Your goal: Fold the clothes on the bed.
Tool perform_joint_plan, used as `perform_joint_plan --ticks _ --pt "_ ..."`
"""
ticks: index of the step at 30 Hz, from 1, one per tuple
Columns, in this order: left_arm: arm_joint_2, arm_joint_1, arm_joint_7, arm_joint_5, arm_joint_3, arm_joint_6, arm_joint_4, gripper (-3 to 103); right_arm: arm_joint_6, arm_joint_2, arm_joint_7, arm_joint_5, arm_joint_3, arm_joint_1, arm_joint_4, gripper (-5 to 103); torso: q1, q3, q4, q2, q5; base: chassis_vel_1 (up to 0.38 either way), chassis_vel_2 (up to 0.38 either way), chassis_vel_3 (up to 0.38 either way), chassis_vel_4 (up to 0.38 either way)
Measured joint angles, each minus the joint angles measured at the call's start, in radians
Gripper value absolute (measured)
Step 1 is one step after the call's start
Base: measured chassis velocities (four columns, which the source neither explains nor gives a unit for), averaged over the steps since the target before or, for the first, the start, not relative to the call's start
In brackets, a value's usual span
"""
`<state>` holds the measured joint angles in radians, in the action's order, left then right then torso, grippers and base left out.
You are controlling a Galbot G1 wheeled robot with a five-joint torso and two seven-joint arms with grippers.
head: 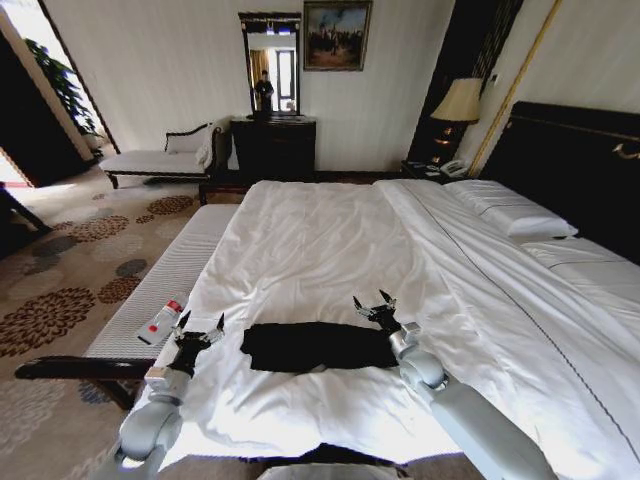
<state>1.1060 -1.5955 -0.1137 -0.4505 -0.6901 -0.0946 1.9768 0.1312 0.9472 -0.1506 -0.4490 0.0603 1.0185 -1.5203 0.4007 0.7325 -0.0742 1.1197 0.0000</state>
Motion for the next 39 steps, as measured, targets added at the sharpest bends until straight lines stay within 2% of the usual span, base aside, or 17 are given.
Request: perform_joint_plan --ticks 3,5,10,14,19,23,27,29,30,36,39 --pt "0.003 -0.01 -0.001 -0.031 -0.049 0.0 -0.007 100 -0.001 -0.013 0.051 0.032 -0.001 0.01 0.018 100 0.0 0.0 0.0 0.0 -0.0002 0.0 0.0 0.0 0.0" --pt "0.004 -0.011 -0.001 -0.034 -0.054 0.0 -0.009 100 -0.004 -0.02 0.065 0.031 -0.001 0.019 0.009 100 0.0 0.0 -0.0002 0.0 -0.0002 0.0 0.0 0.0 0.0" --pt "0.006 -0.001 -0.007 -0.051 -0.062 0.0 -0.024 100 -0.027 -0.082 0.169 0.024 0.012 0.092 -0.104 100 0.0 0.0 -0.0002 0.0 -0.0003 0.0 0.0 0.0 0.0" --pt "0.009 0.005 -0.01 -0.054 -0.058 0.0 -0.028 100 -0.028 -0.115 0.213 0.052 0.019 0.128 -0.161 100 0.0 0.0 -0.0003 0.0 -0.0003 0.0 0.0 0.0 0.0" --pt "0.01 0.004 -0.011 -0.068 -0.061 0.0 -0.03 100 0.01 -0.142 0.253 0.126 0.027 0.167 -0.187 100 0.0 0.0 -0.0001 0.0 -0.0001 0.0 0.0 0.0 0.0" --pt "0.011 -0.006 -0.012 -0.072 -0.068 -0.004 -0.031 100 0.054 -0.153 0.305 0.136 0.038 0.178 -0.193 100 0.0 0.0 -0.0002 0.0 -0.0001 0.0 0.0 0.0 0.0" --pt "0.015 -0.015 -0.013 -0.072 -0.073 -0.012 -0.032 100 0.059 -0.14 0.256 0.13 0.041 0.139 -0.19 100 0.0 0.0 -0.0002 0.0 -0.0001 0.0 0.0 0.0 0.0" --pt "0.02 -0.022 -0.013 -0.072 -0.076 -0.013 -0.03 100 0.034 -0.116 0.189 0.103 0.026 0.081 -0.165 100 0.0 0.0 0.0002 0.0 -0.0003 0.0 0.0 0.0 0.0" --pt "0.022 -0.023 -0.014 -0.072 -0.077 -0.014 -0.028 100 0.028 -0.11 0.179 0.1 0.02 0.068 -0.157 100 0.0 0.0 0.0002 0.0 -0.0003 0.0 0.0 0.0 0.0" --pt "0.024 -0.028 -0.02 -0.076 -0.094 -0.014 -0.013 100 0.011 -0.078 0.159 0.107 -0.045 -0.007 -0.071 100 0.0 0.0 0.0 0.0 0.0 0.0 0.0 0.0 0.0" --pt "0.019 -0.038 -0.024 -0.09 -0.117 -0.012 0.002 100 0.009 -0.058 0.161 0.147 -0.085 -0.042 0.009 100 0.0 0.0 0.0 0.0 -0.0001 0.0 0.0 0.0 0.0"
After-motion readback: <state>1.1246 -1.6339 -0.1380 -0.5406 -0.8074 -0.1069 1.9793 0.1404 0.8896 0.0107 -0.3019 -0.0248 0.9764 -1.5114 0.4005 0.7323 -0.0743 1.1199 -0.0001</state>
